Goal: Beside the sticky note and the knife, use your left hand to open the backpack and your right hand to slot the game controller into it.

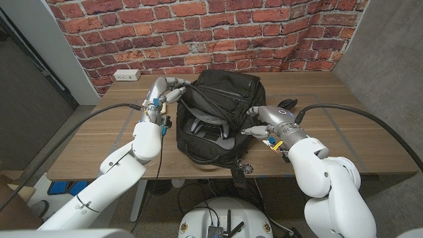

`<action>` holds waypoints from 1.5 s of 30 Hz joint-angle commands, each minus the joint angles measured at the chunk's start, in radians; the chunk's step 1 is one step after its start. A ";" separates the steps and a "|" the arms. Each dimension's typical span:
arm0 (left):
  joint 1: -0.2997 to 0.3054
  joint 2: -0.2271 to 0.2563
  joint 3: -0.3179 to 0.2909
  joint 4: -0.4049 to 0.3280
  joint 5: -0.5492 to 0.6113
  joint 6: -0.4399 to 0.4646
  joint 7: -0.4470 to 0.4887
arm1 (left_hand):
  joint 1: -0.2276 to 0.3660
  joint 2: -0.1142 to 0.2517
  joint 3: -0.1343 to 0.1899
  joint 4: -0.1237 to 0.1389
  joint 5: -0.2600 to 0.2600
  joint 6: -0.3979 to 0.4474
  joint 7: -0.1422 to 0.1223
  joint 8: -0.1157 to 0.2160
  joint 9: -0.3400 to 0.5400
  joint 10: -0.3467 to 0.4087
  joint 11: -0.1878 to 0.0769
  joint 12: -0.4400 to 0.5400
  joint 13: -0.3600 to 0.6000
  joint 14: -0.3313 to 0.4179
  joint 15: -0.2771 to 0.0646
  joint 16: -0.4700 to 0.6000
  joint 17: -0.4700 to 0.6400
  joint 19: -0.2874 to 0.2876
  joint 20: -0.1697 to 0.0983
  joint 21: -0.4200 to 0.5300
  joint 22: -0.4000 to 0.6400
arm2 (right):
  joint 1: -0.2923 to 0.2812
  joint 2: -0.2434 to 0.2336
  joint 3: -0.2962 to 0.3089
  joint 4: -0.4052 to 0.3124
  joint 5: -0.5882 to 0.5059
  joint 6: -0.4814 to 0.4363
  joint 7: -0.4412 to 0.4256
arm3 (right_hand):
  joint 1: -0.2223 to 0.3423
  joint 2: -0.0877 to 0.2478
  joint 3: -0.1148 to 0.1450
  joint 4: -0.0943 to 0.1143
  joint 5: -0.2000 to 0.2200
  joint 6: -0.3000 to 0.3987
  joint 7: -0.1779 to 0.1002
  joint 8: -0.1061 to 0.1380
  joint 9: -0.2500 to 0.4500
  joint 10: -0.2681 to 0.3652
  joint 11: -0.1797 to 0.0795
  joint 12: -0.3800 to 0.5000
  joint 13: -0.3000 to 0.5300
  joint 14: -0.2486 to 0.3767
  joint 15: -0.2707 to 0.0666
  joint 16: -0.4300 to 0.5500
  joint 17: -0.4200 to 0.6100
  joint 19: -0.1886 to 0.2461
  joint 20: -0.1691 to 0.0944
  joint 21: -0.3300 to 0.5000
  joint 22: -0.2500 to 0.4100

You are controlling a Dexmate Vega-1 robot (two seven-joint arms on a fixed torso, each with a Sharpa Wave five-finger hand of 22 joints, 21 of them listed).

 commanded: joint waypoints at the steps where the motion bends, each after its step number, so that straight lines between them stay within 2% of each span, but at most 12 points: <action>1: 0.065 0.059 -0.066 -0.020 -0.051 -0.041 -0.053 | -0.005 0.001 0.009 0.002 0.007 -0.004 -0.001 -0.001 0.004 -0.002 -0.002 0.004 0.005 -0.004 -0.049 0.000 0.002 0.009 -0.137 -0.005 0.002 | 0.024 -0.045 0.036 0.019 0.100 -0.039 -0.058 | 0.002 0.005 -0.001 -0.006 0.010 0.012 0.000 0.007 0.000 0.008 -0.002 0.003 0.002 0.009 -0.089 0.007 0.002 0.010 -0.009 0.008 0.003; 6: 0.104 0.085 -0.113 -0.024 -0.078 -0.067 -0.079 | -0.006 0.000 0.009 0.001 0.007 -0.005 -0.003 -0.001 0.004 -0.004 -0.002 0.004 0.005 -0.007 -0.049 0.000 0.002 0.009 -0.137 -0.005 0.002 | 0.045 -0.064 0.042 0.028 0.138 -0.057 -0.069 | 0.002 0.005 -0.001 -0.007 0.011 0.015 -0.001 0.006 0.000 0.010 -0.003 0.002 0.001 0.010 -0.090 0.008 0.002 0.011 -0.009 0.008 0.003; 10: 0.133 0.102 -0.145 -0.018 -0.101 -0.097 -0.105 | -0.007 -0.001 0.009 0.001 0.007 -0.007 -0.003 -0.002 0.004 -0.008 -0.002 0.003 0.005 -0.009 -0.049 -0.001 0.001 0.009 -0.137 -0.005 0.002 | 0.050 -0.079 0.066 0.034 0.223 -0.063 -0.106 | 0.003 0.006 0.000 -0.008 0.012 0.018 -0.001 0.006 0.000 0.017 -0.002 0.004 0.000 0.011 -0.091 0.009 0.002 0.011 -0.009 0.008 0.003; 21: 0.176 0.170 -0.225 0.005 -0.190 -0.183 -0.247 | -0.009 -0.002 0.011 0.002 0.007 -0.016 -0.003 -0.004 0.004 -0.019 -0.002 0.000 0.005 -0.019 -0.048 -0.004 0.001 0.007 -0.137 -0.007 0.002 | 0.065 -0.148 0.089 0.036 0.361 -0.113 -0.183 | 0.006 0.009 0.001 -0.009 0.014 0.020 -0.002 0.005 0.000 0.021 -0.002 0.004 -0.002 0.010 -0.089 0.010 0.001 0.012 -0.011 0.007 0.003; 30: 0.186 0.217 -0.266 0.014 -0.237 -0.216 -0.348 | -0.013 -0.003 0.012 0.002 0.008 -0.020 -0.003 -0.006 0.004 -0.028 -0.002 -0.001 0.005 -0.028 -0.047 -0.006 0.000 0.001 -0.138 -0.009 0.001 | 0.035 -0.200 0.131 0.037 0.516 -0.135 -0.310 | 0.001 0.008 -0.002 -0.008 0.015 0.021 0.000 0.002 0.000 0.013 0.001 -0.002 -0.006 -0.005 -0.076 0.005 0.000 0.007 -0.008 0.004 0.003; 37: 0.204 0.256 -0.303 0.015 -0.276 -0.223 -0.431 | -0.017 -0.002 0.015 0.003 0.009 -0.031 0.000 -0.009 0.005 -0.044 -0.002 -0.004 0.005 -0.041 -0.047 -0.008 -0.001 -0.007 -0.139 -0.012 0.001 | 0.014 -0.242 0.165 0.042 0.641 -0.137 -0.411 | -0.001 0.009 -0.003 -0.008 0.017 0.019 0.000 -0.002 0.000 0.009 0.007 -0.005 -0.010 -0.025 -0.064 -0.004 -0.003 -0.013 -0.004 -0.006 0.002; 45: 0.270 0.288 -0.400 -0.003 -0.325 -0.206 -0.528 | -0.038 -0.005 0.021 0.006 0.010 -0.067 0.000 -0.018 0.005 -0.093 -0.002 -0.008 0.005 -0.089 -0.044 -0.013 -0.004 -0.023 -0.139 -0.015 0.000 | 0.024 -0.297 0.189 0.065 0.777 -0.124 -0.499 | -0.004 0.011 -0.004 -0.007 0.018 0.020 0.001 -0.004 0.000 0.007 0.009 -0.007 -0.013 -0.032 -0.059 -0.007 -0.004 -0.022 -0.001 -0.010 0.001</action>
